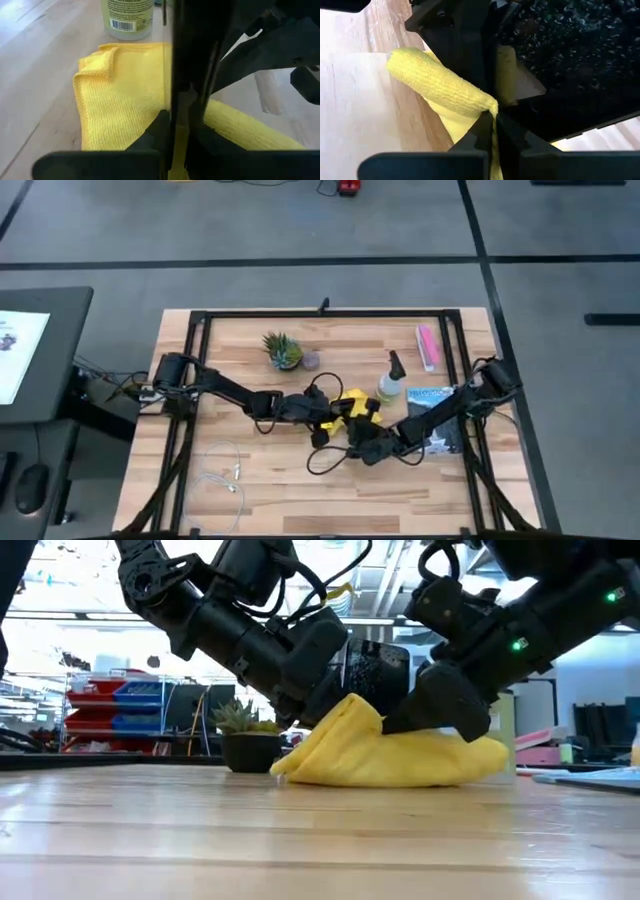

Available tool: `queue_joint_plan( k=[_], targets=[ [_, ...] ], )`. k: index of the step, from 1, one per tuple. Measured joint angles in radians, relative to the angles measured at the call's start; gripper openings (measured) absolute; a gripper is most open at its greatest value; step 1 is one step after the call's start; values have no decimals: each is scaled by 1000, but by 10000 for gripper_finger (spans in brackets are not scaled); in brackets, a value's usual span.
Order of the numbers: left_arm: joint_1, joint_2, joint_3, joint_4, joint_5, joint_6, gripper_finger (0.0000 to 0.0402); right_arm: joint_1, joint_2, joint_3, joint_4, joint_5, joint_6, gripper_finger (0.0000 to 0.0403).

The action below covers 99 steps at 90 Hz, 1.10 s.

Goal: Apply microfiber cloth
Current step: Wipe the front side of the cellphone using the yellow microfiber cloth

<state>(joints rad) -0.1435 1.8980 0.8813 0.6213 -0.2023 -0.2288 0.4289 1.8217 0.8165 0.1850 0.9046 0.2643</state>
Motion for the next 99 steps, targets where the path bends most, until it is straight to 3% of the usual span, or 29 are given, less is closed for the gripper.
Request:
queue_joint_plan(
  k=[36, 63, 91, 99],
  targets=[
    [-32, 0, 2, -109, 19, 71, 8, 72, -2, 2, -123, 18, 132, 0],
    [-32, 0, 2, -103, 25, 94, 8, 82, -1, 0, -132, 15, 138, 0],
    [-9, 0, 2, 3, 45, 78, 8, 106, -1, 28, -80, -56, -113, 0],
    [-8, 0, 2, 10, 44, 75, 8, 116, -1, 56, -93, -120, -164, 0]
  ],
)
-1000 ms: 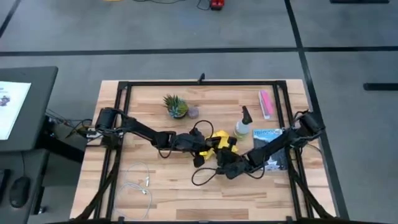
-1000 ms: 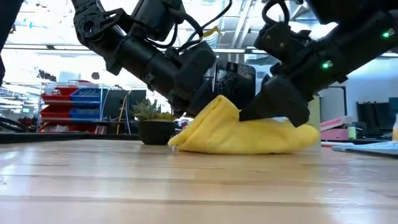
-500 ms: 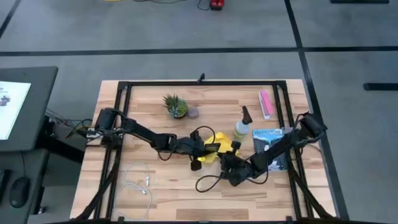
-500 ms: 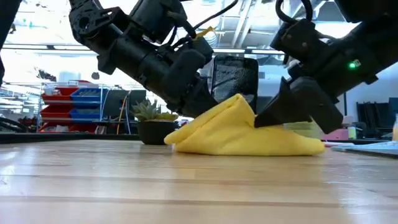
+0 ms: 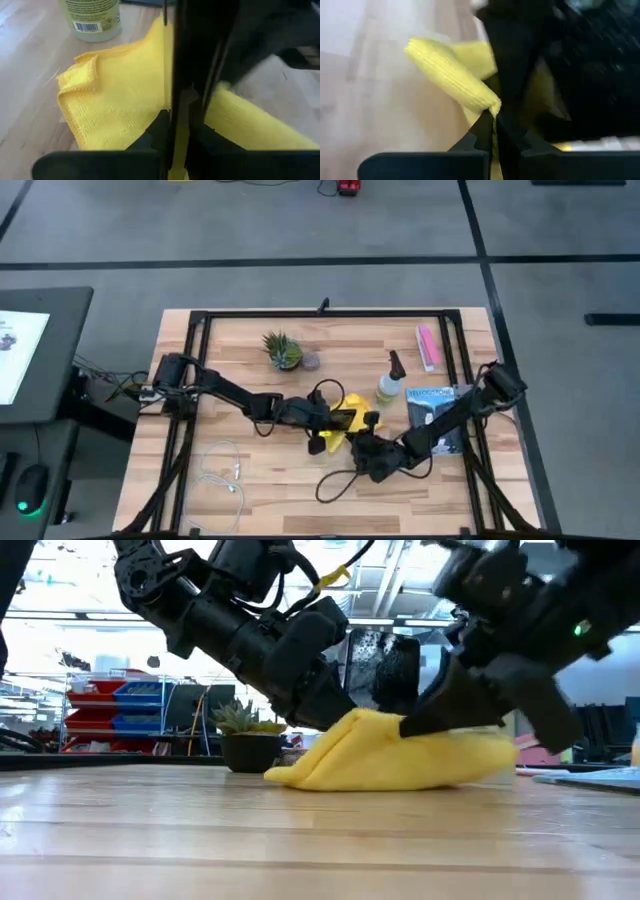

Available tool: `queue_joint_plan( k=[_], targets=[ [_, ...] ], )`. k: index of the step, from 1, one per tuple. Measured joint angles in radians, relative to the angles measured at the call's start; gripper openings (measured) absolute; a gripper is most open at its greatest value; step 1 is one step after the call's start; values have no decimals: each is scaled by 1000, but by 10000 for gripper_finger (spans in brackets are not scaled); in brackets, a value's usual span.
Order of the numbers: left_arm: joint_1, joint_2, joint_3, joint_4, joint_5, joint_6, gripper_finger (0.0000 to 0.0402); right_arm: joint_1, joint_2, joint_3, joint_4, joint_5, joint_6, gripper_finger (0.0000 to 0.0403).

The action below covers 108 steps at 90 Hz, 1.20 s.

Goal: Apply microfiber cloth
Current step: Wipe the front side of the cellphone using the yellow microfiber cloth

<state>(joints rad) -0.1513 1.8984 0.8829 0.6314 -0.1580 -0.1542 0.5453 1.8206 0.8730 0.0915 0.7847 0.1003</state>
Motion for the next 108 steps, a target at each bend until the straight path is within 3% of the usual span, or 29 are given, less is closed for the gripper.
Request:
queue_joint_plan(
  k=[25, 51, 60, 71, 94, 108],
  targets=[
    [1, 0, -1, 18, -17, 1, 8, 24, 0, 37, -110, -226, -4, 10],
    [2, 0, -1, 22, -23, 1, 8, 73, 0, 96, -223, -175, -3, 108],
    [2, 0, -1, 23, -23, 1, 8, 81, 0, 107, -216, -127, -21, 131],
    [2, 0, -1, 23, -23, 1, 8, 46, 0, 106, -220, -142, -66, 155],
    [2, 0, -1, 18, -24, 0, 8, -97, 0, 106, -156, -422, 4, 244],
    [4, 0, -1, 12, -32, -4, 8, -143, 0, 106, -161, -475, 36, 281]
  ],
)
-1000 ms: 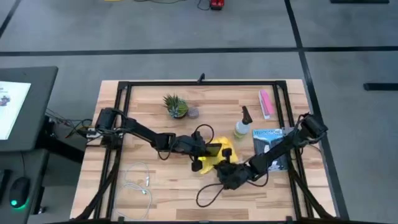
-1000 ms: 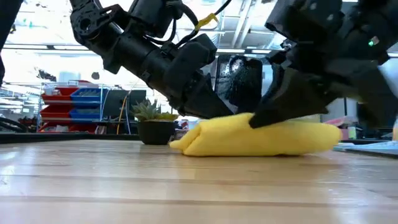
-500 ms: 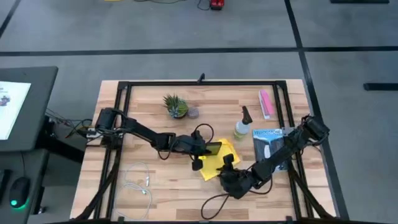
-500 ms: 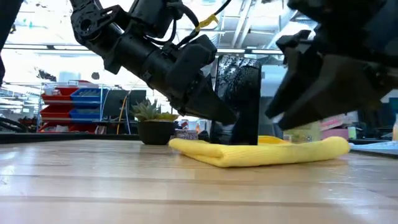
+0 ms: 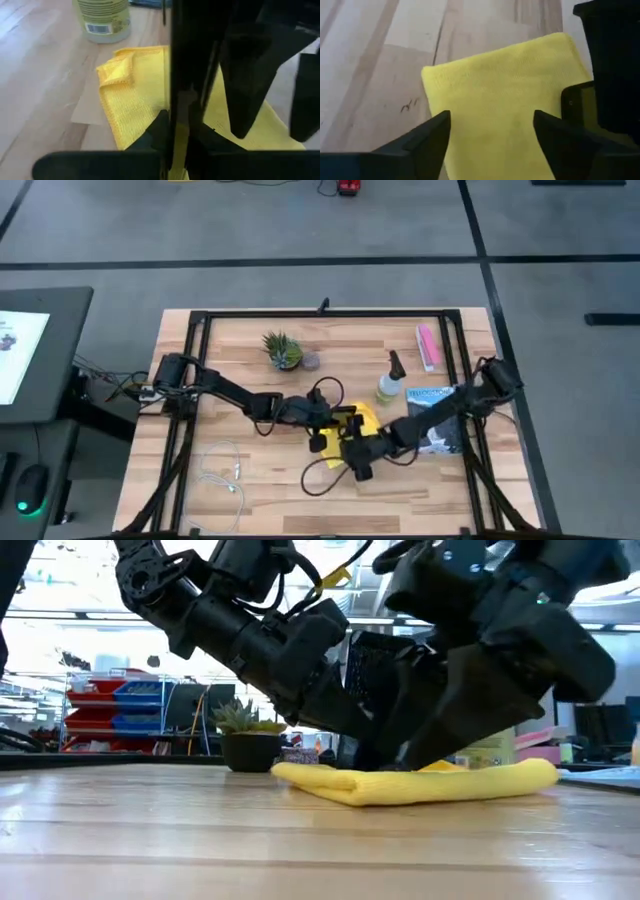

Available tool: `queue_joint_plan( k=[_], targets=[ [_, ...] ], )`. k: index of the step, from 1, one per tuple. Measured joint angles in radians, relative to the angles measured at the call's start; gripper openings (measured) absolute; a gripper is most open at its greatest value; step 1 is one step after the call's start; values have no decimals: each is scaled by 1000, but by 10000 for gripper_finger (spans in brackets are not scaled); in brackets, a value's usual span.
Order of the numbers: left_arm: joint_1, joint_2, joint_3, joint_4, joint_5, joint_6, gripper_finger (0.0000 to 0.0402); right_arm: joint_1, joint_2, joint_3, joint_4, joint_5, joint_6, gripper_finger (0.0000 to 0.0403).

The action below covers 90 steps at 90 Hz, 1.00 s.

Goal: Apply microfiber cloth
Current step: Wipe the front side of the cellphone using the yellow microfiber cloth

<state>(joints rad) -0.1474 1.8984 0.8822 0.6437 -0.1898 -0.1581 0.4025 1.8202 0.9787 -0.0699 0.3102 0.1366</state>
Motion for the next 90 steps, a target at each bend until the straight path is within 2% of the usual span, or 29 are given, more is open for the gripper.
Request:
queue_joint_plan(
  k=[13, 41, 53, 64, 90],
  targets=[
    [5, 0, 0, -4, 3, -6, 8, -10, 0, -4, -11, -23, 29, 267],
    [30, -2, 2, -35, 22, -41, 8, 29, 1, -57, -4, -19, 102, 163],
    [41, -2, 2, -54, 25, -44, 8, 54, 0, -52, 6, -21, 102, 140],
    [42, -2, 2, -58, 11, -44, 8, 73, -1, -31, 3, -24, 67, 158],
    [44, -47, 2, -121, 10, -43, 8, 51, 3, 8, 11, 3, 14, 264]
  ],
)
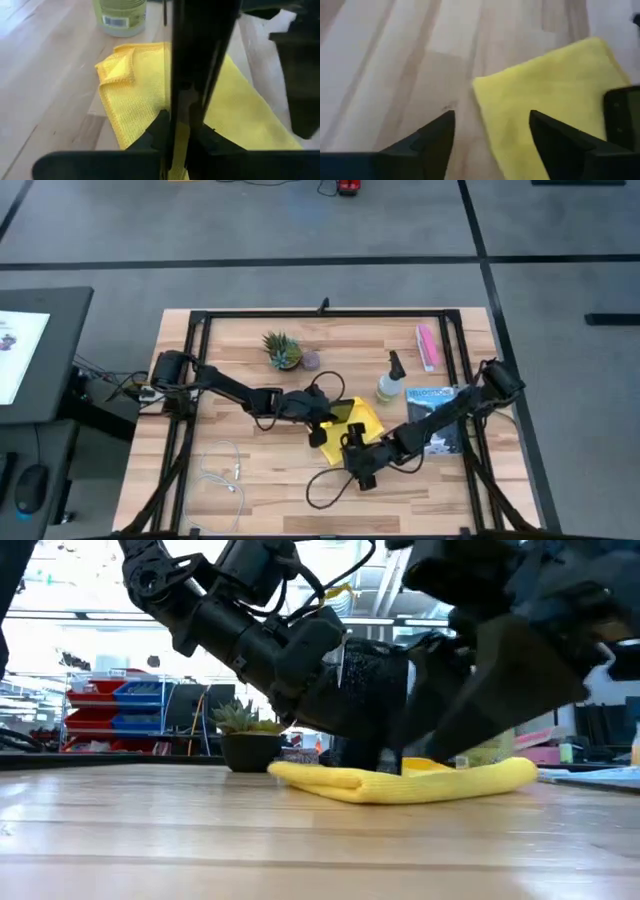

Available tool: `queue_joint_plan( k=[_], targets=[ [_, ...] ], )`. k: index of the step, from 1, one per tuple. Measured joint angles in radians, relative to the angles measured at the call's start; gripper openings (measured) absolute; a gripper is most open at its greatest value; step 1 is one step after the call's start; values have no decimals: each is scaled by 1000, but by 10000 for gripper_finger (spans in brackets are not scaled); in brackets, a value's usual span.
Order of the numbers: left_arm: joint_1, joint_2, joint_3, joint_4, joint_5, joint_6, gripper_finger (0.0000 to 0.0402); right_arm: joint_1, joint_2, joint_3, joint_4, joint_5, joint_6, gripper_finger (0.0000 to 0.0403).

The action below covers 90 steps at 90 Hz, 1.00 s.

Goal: Apply microfiber cloth
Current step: Wipe the front side of the cellphone using the yellow microfiber cloth

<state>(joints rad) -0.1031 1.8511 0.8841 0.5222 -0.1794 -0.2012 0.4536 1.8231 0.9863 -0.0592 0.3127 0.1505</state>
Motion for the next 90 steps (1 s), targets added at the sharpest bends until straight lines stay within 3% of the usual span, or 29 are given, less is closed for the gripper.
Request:
queue_joint_plan(
  k=[14, 28, 40, 50, 68, 82, 90],
  targets=[
    [13, -38, -1, -76, 1, 18, 8, -39, 78, -1, 32, 0, 10, 287],
    [19, -45, -1, -102, 4, 16, 8, -56, 146, 2, 160, -2, 59, 286],
    [25, -47, -1, -122, 7, 14, 8, -67, 184, 4, 165, -40, 140, 272],
    [37, -59, -1, -151, 16, 13, 8, -69, 199, 6, 173, -40, 184, 212],
    [51, -122, -1, -255, 6, 13, 8, -69, 192, 4, 164, -38, 210, 25],
    [61, -172, -1, -385, 40, -13, 8, -30, 101, -4, 58, -10, 256, 6],
    [61, -173, -1, -423, 68, -27, 8, 13, 19, -11, -45, 68, 297, 4]
  ],
)
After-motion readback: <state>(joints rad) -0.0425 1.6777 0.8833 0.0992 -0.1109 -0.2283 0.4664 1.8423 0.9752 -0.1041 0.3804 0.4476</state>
